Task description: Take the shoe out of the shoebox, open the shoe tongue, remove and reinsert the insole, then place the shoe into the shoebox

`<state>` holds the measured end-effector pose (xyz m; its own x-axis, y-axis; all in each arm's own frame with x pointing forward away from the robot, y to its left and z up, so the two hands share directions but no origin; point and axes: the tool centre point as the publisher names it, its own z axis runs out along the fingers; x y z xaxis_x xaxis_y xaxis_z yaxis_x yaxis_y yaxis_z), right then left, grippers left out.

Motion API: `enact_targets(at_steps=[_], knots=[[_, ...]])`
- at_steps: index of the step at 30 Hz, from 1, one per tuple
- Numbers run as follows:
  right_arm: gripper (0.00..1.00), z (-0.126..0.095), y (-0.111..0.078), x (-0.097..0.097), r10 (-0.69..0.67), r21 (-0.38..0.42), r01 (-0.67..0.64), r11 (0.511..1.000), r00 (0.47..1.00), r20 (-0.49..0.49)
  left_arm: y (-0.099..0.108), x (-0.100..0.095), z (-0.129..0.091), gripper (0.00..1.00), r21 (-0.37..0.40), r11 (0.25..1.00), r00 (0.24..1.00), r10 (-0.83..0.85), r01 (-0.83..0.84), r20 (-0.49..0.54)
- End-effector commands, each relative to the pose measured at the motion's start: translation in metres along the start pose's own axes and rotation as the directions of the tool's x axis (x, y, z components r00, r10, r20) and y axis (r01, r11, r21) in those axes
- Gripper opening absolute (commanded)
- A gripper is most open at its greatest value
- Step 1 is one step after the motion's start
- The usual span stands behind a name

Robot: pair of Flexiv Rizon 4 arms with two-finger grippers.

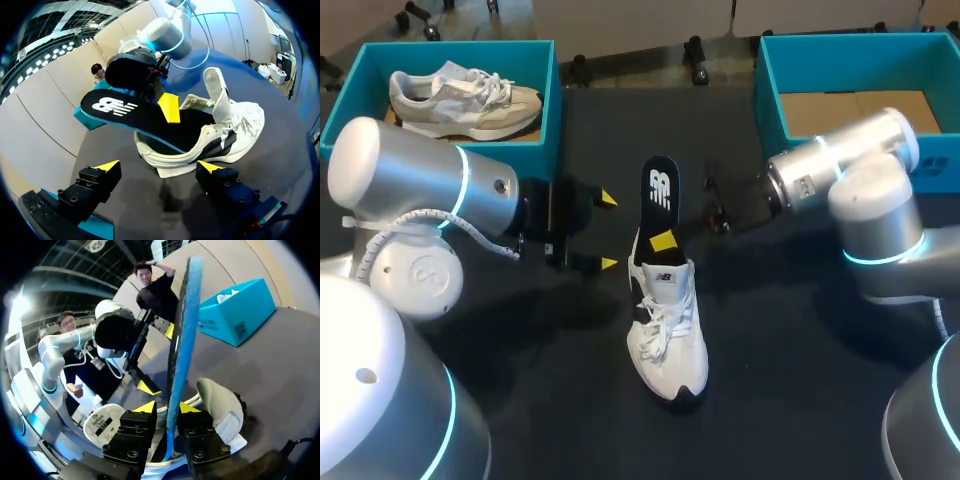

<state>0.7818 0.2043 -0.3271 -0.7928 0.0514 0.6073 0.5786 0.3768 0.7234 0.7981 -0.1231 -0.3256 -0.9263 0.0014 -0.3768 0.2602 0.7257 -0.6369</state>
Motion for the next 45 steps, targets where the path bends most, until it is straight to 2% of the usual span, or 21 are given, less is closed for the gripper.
enact_targets(at_steps=[1,2,5,10,17,27,34,36,39,45], knots=[[0.19,-0.003,0.009,0.000,-0.004,0.023,0.004,1.000,1.000,0.001,-0.001,0.000,0.001,1.00,-0.005,1.000,1.000,-0.001,0.001,0.001],[0.16,-0.003,0.010,-0.002,-0.005,0.027,0.005,1.000,1.000,-0.002,-0.001,0.000,0.001,1.00,-0.005,1.000,1.000,-0.001,0.001,0.001],[0.00,-0.003,0.013,-0.004,-0.005,0.041,0.005,0.999,1.000,-0.012,-0.001,0.000,0.001,1.00,-0.005,1.000,1.000,-0.001,0.001,0.001],[0.00,-0.001,0.013,-0.005,0.030,0.094,-0.027,0.995,0.999,-0.027,-0.001,0.000,0.001,1.00,-0.005,1.000,1.000,-0.001,0.001,0.001],[0.00,0.006,-0.002,0.004,0.092,0.139,-0.087,0.987,0.995,-0.029,-0.001,0.000,0.001,1.00,-0.005,1.000,1.000,-0.001,0.001,0.001],[0.00,0.014,-0.021,0.018,0.137,0.135,-0.132,0.982,0.990,-0.021,-0.001,0.000,0.001,1.00,-0.005,1.000,1.000,-0.001,0.001,0.001],[0.00,0.010,-0.019,0.018,0.119,0.120,-0.120,0.985,0.993,0.019,-0.001,0.000,0.001,1.00,-0.005,1.000,1.000,-0.001,0.001,0.001],[0.16,0.007,-0.014,0.018,0.110,0.124,-0.114,0.986,0.993,0.037,-0.001,0.000,0.001,1.00,-0.005,1.000,1.000,-0.001,0.001,0.001],[0.28,0.001,-0.008,0.018,0.094,0.133,-0.101,0.986,0.994,0.060,-0.001,0.000,0.001,1.00,-0.005,1.000,1.000,-0.001,0.001,0.001],[0.25,-0.008,0.001,0.010,0.066,0.135,-0.076,0.988,0.995,0.077,-0.001,0.000,0.001,1.00,-0.005,1.000,1.000,-0.001,0.001,0.001]])
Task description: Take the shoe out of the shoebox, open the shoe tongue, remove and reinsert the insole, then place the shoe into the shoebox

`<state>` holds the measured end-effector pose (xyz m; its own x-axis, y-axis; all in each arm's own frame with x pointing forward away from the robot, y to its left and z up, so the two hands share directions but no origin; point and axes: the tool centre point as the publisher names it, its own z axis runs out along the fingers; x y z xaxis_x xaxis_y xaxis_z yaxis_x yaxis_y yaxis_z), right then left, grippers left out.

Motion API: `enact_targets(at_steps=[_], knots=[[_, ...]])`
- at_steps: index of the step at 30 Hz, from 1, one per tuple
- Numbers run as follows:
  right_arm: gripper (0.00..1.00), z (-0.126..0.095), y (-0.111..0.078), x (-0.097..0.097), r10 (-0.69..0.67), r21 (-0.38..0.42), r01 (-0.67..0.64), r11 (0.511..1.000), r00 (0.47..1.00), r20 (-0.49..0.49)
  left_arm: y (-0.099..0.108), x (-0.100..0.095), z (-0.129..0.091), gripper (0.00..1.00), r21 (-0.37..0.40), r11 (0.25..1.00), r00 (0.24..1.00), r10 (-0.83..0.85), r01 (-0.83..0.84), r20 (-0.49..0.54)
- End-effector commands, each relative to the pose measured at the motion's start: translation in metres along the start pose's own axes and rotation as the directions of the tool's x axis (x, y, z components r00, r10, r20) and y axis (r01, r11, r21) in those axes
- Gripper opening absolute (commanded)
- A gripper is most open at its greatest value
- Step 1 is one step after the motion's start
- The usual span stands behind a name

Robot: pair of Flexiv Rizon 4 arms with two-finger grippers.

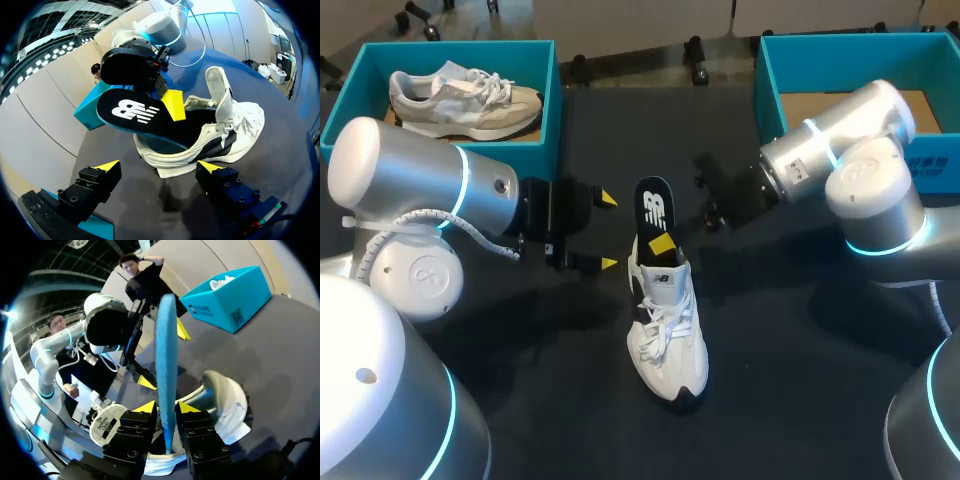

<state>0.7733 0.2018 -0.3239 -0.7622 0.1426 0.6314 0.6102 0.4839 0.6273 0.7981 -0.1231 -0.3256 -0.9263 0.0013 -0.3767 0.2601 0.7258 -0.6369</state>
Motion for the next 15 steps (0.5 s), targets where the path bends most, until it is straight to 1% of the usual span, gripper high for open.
enact_targets(at_steps=[1,4,6,7,11,15], knots=[[0.24,-0.007,0.005,-0.001,-0.007,0.011,0.007,1.000,1.000,0.006,-0.001,0.000,0.001,1.00,-0.005,1.000,1.000,-0.001,0.001,0.001],[0.17,-0.004,0.008,-0.008,-0.016,0.017,0.016,1.000,1.000,-0.011,-0.001,0.000,0.001,1.00,-0.005,1.000,1.000,-0.001,0.001,0.001],[0.02,0.000,0.008,-0.011,-0.009,0.030,0.010,1.000,1.000,-0.025,-0.001,0.000,0.001,1.00,-0.005,1.000,1.000,-0.001,0.001,0.001],[0.00,0.002,0.007,-0.013,-0.007,0.032,0.008,0.999,1.000,-0.027,-0.001,0.000,0.001,1.00,-0.005,1.000,1.000,-0.001,0.001,0.001],[0.00,0.004,0.001,-0.013,0.009,0.034,-0.008,0.999,0.999,-0.041,-0.001,0.000,0.001,1.00,-0.005,1.000,1.000,-0.001,0.001,0.001],[0.00,0.005,-0.008,-0.009,0.038,0.049,-0.036,0.998,0.998,-0.055,-0.001,0.000,0.001,1.00,-0.005,1.000,1.000,-0.001,0.001,0.001]])
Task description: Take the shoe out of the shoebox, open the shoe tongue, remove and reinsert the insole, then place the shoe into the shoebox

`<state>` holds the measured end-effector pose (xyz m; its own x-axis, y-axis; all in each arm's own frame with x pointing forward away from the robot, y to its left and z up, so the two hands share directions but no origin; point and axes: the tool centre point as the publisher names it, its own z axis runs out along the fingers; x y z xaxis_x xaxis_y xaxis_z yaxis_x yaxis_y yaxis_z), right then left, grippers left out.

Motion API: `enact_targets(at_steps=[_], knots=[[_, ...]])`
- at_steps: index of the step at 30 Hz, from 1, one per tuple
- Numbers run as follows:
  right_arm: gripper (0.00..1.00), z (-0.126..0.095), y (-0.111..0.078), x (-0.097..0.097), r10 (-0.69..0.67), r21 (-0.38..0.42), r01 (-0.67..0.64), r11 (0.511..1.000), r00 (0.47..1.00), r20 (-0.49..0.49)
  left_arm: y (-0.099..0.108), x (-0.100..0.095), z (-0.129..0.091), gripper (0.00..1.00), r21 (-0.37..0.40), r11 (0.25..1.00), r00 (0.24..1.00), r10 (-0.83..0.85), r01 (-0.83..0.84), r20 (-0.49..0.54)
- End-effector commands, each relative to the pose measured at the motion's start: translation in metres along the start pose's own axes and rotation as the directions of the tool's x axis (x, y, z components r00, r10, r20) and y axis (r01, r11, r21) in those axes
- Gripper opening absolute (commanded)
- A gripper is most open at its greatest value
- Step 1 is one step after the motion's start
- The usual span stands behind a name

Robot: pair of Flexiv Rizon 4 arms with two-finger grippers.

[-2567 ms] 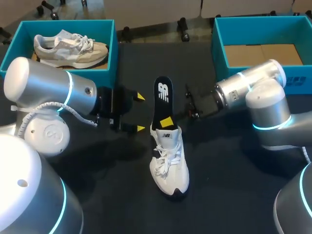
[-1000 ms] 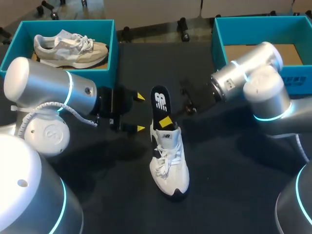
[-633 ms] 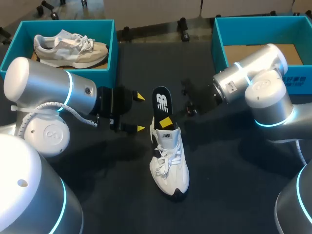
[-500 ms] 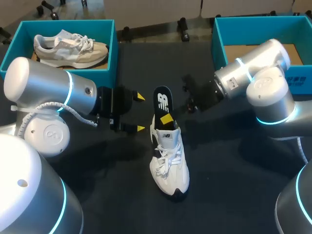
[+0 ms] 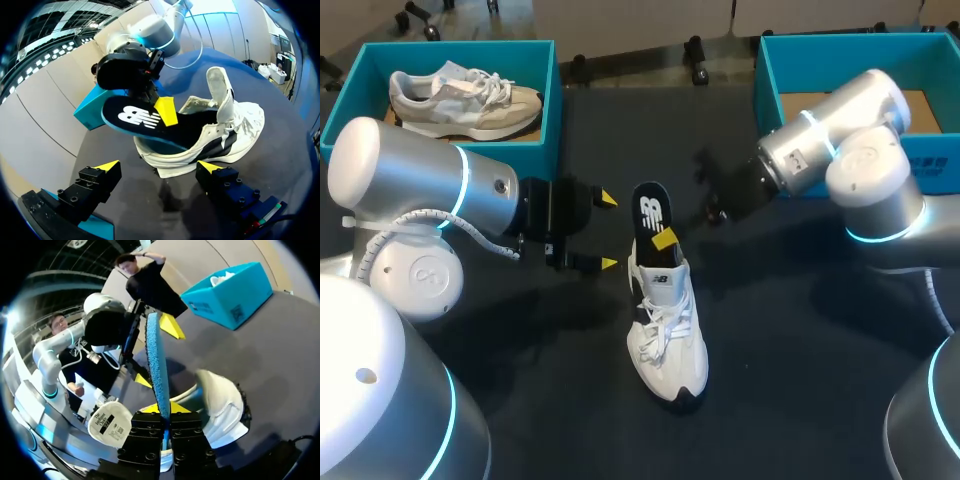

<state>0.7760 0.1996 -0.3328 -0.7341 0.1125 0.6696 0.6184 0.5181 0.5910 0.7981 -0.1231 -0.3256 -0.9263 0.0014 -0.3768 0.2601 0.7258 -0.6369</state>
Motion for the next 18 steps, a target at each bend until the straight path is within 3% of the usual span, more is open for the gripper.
enact_targets(at_steps=[1,15,17,18], knots=[[0.00,0.004,-0.005,0.000,0.019,0.006,-0.019,1.000,1.000,-0.008,-0.001,0.000,0.001,1.00,-0.005,1.000,1.000,-0.001,0.001,0.001],[0.00,0.021,-0.024,0.015,0.097,0.018,-0.097,0.995,0.995,-0.036,-0.001,0.000,0.001,1.00,-0.005,1.000,1.000,-0.001,0.001,0.001],[0.21,0.017,-0.021,0.014,0.092,0.015,-0.092,0.996,0.996,-0.014,-0.001,0.000,0.001,1.00,-0.005,1.000,1.000,-0.001,0.001,0.001],[0.22,0.015,-0.019,0.013,0.088,0.013,-0.088,0.996,0.996,-0.010,-0.001,0.000,0.001,1.00,-0.005,1.000,1.000,-0.001,0.001,0.001]])
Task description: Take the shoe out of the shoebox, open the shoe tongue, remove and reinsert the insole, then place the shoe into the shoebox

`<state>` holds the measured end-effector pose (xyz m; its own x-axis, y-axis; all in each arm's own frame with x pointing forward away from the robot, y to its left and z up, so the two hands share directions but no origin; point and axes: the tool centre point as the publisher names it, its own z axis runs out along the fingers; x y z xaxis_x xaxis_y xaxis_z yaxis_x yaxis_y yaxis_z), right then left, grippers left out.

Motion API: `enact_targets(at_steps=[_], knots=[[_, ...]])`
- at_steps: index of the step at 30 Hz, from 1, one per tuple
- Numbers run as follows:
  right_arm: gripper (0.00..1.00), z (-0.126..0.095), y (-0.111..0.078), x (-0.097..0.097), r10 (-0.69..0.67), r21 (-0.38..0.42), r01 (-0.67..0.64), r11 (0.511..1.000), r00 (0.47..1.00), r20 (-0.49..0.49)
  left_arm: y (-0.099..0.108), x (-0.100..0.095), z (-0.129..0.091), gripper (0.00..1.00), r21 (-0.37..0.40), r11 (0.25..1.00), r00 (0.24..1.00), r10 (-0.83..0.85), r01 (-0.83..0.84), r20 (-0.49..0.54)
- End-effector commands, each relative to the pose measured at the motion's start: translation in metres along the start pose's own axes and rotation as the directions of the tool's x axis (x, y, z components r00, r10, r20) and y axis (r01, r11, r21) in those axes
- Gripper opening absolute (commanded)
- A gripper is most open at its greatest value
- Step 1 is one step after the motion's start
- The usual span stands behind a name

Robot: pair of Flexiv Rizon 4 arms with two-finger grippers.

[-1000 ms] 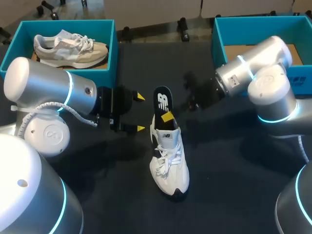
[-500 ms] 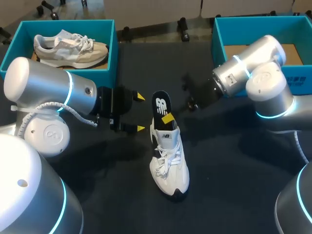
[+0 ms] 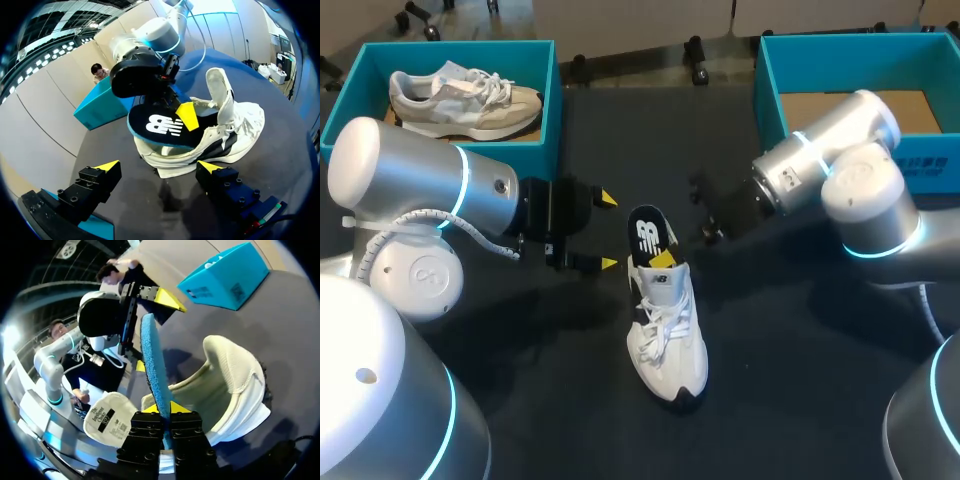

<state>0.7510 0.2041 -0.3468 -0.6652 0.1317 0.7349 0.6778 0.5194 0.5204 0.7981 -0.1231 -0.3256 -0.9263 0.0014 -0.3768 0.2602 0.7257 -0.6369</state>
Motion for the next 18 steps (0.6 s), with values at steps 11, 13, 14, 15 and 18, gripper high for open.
enact_targets(at_steps=[11,13,14,15,18], knots=[[0.26,-0.020,0.020,0.004,-0.038,0.011,0.038,0.999,0.997,0.067,-0.001,0.000,0.001,1.00,-0.005,1.000,1.000,-0.001,0.001,0.001],[0.26,-0.021,0.022,0.002,-0.041,0.012,0.040,0.999,0.997,0.068,-0.001,0.000,0.001,1.00,-0.005,1.000,1.000,-0.001,0.001,0.001],[0.26,-0.021,0.024,0.000,-0.045,0.013,0.044,0.999,0.997,0.069,-0.001,0.000,0.001,1.00,-0.005,1.000,1.000,-0.001,0.001,0.001],[0.24,-0.022,0.026,-0.001,-0.052,0.014,0.051,0.999,0.996,0.071,-0.001,0.000,0.001,1.00,-0.005,1.000,1.000,-0.001,0.001,0.001],[0.15,-0.023,0.029,-0.004,-0.062,0.015,0.061,0.998,0.996,0.069,-0.001,0.000,0.001,1.00,-0.005,1.000,1.000,-0.001,0.001,0.001]])
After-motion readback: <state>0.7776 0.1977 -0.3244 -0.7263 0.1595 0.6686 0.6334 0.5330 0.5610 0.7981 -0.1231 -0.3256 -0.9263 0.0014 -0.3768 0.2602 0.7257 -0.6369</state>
